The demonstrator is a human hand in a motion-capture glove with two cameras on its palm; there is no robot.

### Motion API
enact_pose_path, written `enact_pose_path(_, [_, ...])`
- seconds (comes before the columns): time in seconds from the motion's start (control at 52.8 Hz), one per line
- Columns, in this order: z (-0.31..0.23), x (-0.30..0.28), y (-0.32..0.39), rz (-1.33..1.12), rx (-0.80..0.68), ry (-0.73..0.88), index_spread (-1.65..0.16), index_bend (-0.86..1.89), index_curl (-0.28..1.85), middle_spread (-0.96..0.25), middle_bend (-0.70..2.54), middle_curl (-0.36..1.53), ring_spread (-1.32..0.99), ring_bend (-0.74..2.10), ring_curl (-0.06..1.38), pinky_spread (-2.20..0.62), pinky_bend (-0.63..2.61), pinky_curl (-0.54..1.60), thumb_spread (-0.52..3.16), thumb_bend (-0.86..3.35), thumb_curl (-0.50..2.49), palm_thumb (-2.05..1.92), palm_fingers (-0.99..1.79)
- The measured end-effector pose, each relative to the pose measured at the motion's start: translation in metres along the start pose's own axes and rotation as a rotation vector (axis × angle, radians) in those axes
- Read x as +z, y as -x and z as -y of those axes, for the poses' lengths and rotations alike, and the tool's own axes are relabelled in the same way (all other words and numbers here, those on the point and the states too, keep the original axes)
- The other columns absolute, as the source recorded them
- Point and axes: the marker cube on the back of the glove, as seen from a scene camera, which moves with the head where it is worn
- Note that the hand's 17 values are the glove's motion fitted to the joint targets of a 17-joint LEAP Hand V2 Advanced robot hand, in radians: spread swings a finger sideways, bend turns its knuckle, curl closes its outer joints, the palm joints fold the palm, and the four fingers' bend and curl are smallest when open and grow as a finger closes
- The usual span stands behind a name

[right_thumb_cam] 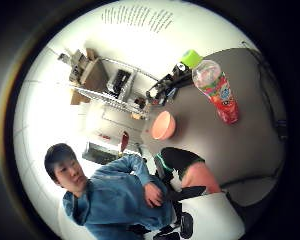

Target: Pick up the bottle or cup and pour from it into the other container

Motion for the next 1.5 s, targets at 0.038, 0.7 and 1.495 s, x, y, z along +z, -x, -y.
enact_pose_path(0.038, [0.002, 0.001, -0.004, 0.029, 0.008, -0.007, -0.27, 0.16, 0.18, 0.13, 0.18, 0.3, 0.11, 0.42, 0.28, 0.26, 0.49, 0.35, 0.89, -0.06, 0.36, 0.56, 0.0])
enact_pose_path(0.7, [0.044, 0.088, -0.039, 0.28, 0.106, 0.079, -0.22, 0.12, 0.2, 0.16, 0.2, 0.3, 0.12, 0.45, 0.28, 0.25, 0.5, 0.35, 0.87, -0.02, 0.36, 0.57, -0.01])
enact_pose_path(1.495, [0.074, 0.161, -0.025, 0.616, 0.167, -0.086, -0.22, 0.13, 0.19, 0.13, 0.28, 0.34, 0.08, 0.59, 0.3, 0.22, 0.46, 0.32, 0.79, 0.0, 0.41, 0.86, 0.33])
